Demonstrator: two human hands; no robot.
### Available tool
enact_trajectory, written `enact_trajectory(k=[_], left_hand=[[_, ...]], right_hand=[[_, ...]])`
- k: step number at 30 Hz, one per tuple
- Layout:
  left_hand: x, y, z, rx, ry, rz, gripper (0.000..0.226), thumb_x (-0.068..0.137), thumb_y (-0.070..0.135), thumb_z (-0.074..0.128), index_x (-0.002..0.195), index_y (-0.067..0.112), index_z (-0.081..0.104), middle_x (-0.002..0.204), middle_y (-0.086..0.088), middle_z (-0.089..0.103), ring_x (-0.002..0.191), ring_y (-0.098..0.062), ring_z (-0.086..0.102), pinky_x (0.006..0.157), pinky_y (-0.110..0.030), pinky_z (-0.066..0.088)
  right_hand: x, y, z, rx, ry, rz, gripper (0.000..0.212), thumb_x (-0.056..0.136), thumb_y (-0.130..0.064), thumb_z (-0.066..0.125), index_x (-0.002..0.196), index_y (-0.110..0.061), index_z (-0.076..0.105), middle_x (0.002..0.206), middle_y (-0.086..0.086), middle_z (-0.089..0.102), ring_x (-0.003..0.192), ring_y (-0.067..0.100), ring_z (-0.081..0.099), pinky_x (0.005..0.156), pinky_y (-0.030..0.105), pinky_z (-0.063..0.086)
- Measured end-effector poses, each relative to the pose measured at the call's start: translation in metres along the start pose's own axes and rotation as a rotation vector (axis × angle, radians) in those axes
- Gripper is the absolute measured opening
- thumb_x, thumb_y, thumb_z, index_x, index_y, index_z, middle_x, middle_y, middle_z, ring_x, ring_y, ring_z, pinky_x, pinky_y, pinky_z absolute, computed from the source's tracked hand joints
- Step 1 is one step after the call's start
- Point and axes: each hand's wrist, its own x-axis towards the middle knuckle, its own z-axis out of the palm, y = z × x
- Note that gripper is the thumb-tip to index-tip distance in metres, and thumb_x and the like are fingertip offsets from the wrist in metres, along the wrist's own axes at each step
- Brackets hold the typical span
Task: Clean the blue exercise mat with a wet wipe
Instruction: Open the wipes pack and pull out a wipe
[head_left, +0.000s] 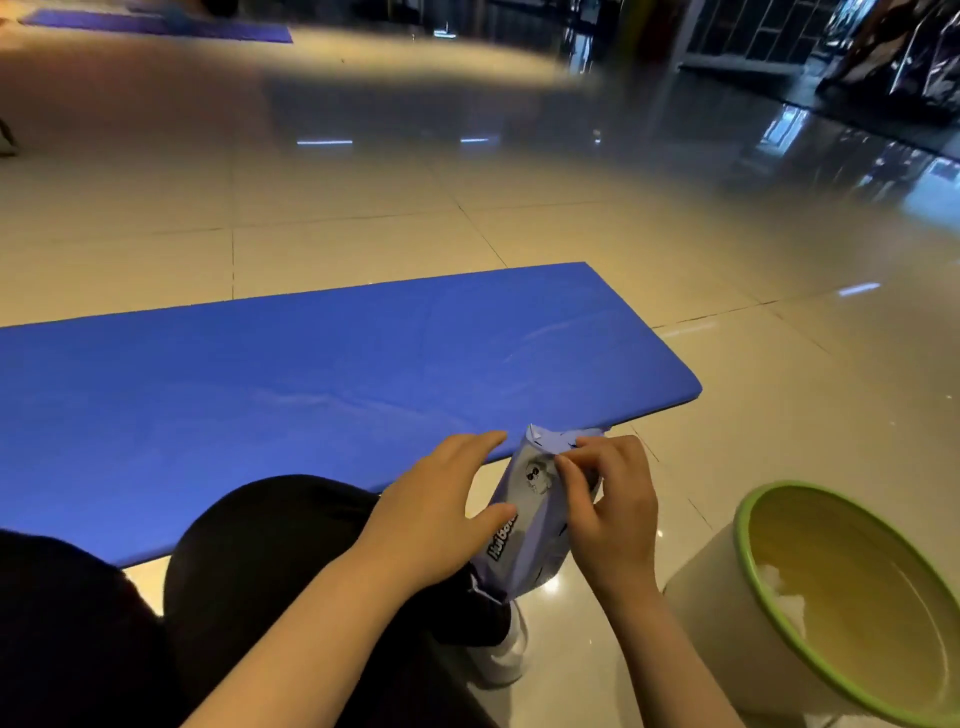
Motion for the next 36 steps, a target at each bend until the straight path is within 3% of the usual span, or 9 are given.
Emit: enact_trajectory(k=[8, 12, 14, 17, 20, 25, 28, 32, 36], left_hand=[[-0.021, 0.031, -0.039, -0.673, 0.061, 0.094, 0.072, 0.067, 0.06, 0.065, 0.128, 0.065, 0.026, 0.126, 0.035, 0.039, 0.116, 0.012, 0.046, 0.095, -0.013, 0.044], [-0.032, 0.036, -0.059, -0.829, 0.171, 0.165, 0.072, 0.069, 0.065, 0.075, 0.125, 0.076, 0.03, 0.131, 0.03, 0.046, 0.118, 0.006, 0.053, 0.106, -0.032, 0.047], [-0.04, 0.036, -0.067, -0.9, 0.247, 0.195, 0.072, 0.062, 0.065, 0.077, 0.12, 0.08, 0.036, 0.134, 0.02, 0.052, 0.121, -0.001, 0.056, 0.105, -0.039, 0.049], [-0.053, 0.025, -0.08, -0.94, 0.325, 0.191, 0.075, 0.054, 0.061, 0.077, 0.114, 0.082, 0.039, 0.133, 0.022, 0.053, 0.124, -0.005, 0.054, 0.101, -0.041, 0.051], [-0.066, -0.001, -0.092, -0.954, 0.394, 0.167, 0.075, 0.053, 0.057, 0.078, 0.115, 0.08, 0.043, 0.121, 0.034, 0.057, 0.118, 0.003, 0.058, 0.094, -0.028, 0.053], [-0.068, -0.029, -0.089, -0.999, 0.498, 0.127, 0.062, 0.07, 0.038, 0.078, 0.121, 0.062, 0.053, 0.119, 0.023, 0.065, 0.11, -0.004, 0.064, 0.083, -0.015, 0.051], [-0.056, -0.032, -0.085, -1.047, 0.595, 0.112, 0.048, 0.064, 0.049, 0.08, 0.109, 0.058, 0.066, 0.117, 0.016, 0.069, 0.109, -0.009, 0.066, 0.082, -0.02, 0.054], [-0.049, -0.047, -0.094, -1.142, 0.738, 0.101, 0.063, 0.045, 0.068, 0.087, 0.103, 0.049, 0.073, 0.111, 0.004, 0.073, 0.104, -0.019, 0.069, 0.08, -0.03, 0.057], [-0.062, -0.064, -0.122, -1.029, 0.853, 0.119, 0.062, 0.046, 0.053, 0.091, 0.105, 0.047, 0.073, 0.103, 0.003, 0.075, 0.093, -0.017, 0.071, 0.076, -0.025, 0.057]], right_hand=[[0.067, -0.099, -0.059, 0.248, 0.085, -0.233, 0.007, 0.088, -0.026, 0.058, 0.086, -0.032, 0.059, 0.096, -0.026, 0.056, 0.095, 0.009, 0.06, 0.075, 0.022, 0.051], [0.085, -0.143, -0.064, 0.37, 0.079, -0.289, 0.006, 0.088, -0.021, 0.06, 0.086, -0.027, 0.06, 0.095, -0.02, 0.057, 0.092, 0.008, 0.061, 0.071, 0.021, 0.053], [0.089, -0.159, -0.062, 0.448, 0.072, -0.29, 0.009, 0.088, -0.013, 0.063, 0.086, -0.021, 0.061, 0.094, -0.002, 0.059, 0.092, 0.003, 0.06, 0.071, 0.015, 0.051], [0.089, -0.177, -0.047, 0.563, 0.029, -0.275, 0.017, 0.086, -0.001, 0.061, 0.087, -0.018, 0.06, 0.091, 0.01, 0.057, 0.091, 0.001, 0.06, 0.074, 0.01, 0.048], [0.084, -0.184, -0.021, 0.674, -0.05, -0.217, 0.003, 0.086, -0.017, 0.06, 0.083, -0.016, 0.06, 0.089, 0.01, 0.058, 0.091, 0.007, 0.063, 0.076, 0.012, 0.047], [0.079, -0.19, 0.004, 0.721, -0.134, -0.154, 0.004, 0.087, -0.016, 0.058, 0.084, -0.015, 0.06, 0.092, 0.009, 0.06, 0.101, 0.013, 0.065, 0.081, 0.016, 0.048], [0.086, -0.194, 0.015, 0.715, -0.135, -0.185, 0.006, 0.088, -0.011, 0.057, 0.087, -0.017, 0.058, 0.092, 0.009, 0.058, 0.101, 0.011, 0.064, 0.081, 0.014, 0.048], [0.09, -0.2, 0.034, 0.788, -0.132, -0.137, 0.005, 0.089, -0.013, 0.058, 0.085, -0.016, 0.059, 0.092, 0.006, 0.059, 0.103, 0.013, 0.065, 0.08, 0.016, 0.049], [0.086, -0.208, 0.061, 0.91, -0.139, -0.094, 0.005, 0.09, -0.026, 0.065, 0.086, -0.026, 0.063, 0.093, -0.006, 0.062, 0.108, 0.019, 0.065, 0.087, 0.022, 0.049]])
